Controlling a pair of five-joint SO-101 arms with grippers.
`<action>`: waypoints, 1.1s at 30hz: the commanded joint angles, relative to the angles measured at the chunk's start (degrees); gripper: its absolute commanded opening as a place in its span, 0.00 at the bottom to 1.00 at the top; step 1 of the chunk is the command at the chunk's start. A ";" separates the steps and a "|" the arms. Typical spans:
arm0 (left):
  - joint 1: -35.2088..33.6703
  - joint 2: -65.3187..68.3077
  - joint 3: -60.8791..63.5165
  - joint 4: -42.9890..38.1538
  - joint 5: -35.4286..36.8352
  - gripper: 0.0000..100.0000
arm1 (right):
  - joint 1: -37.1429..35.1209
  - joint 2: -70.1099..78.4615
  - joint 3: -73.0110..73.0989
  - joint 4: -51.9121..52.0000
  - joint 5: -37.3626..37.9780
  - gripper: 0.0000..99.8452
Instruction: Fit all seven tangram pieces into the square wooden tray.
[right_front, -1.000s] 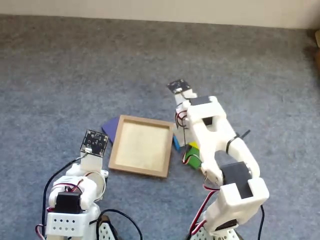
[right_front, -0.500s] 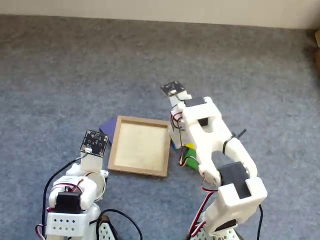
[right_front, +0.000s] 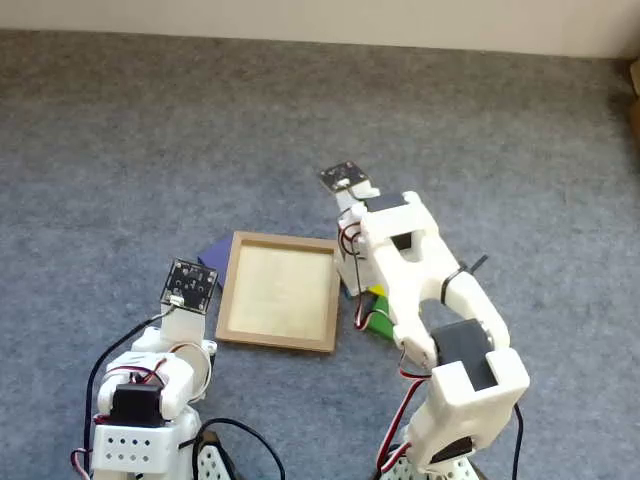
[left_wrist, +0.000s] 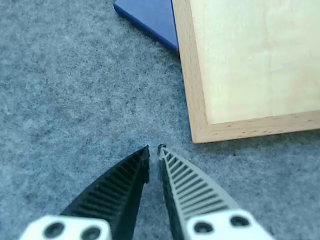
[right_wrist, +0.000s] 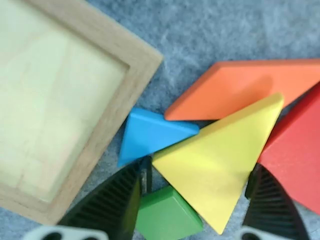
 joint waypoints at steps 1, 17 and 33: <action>-0.57 -2.33 1.19 0.44 0.00 0.05 | -1.36 2.51 -0.57 -0.22 -0.44 0.29; -0.57 -2.33 1.19 0.44 0.00 0.05 | -2.42 4.00 -0.57 -0.22 -0.09 0.26; -0.57 -2.33 1.19 0.44 0.00 0.05 | 5.14 -8.75 2.59 -0.66 2.64 0.18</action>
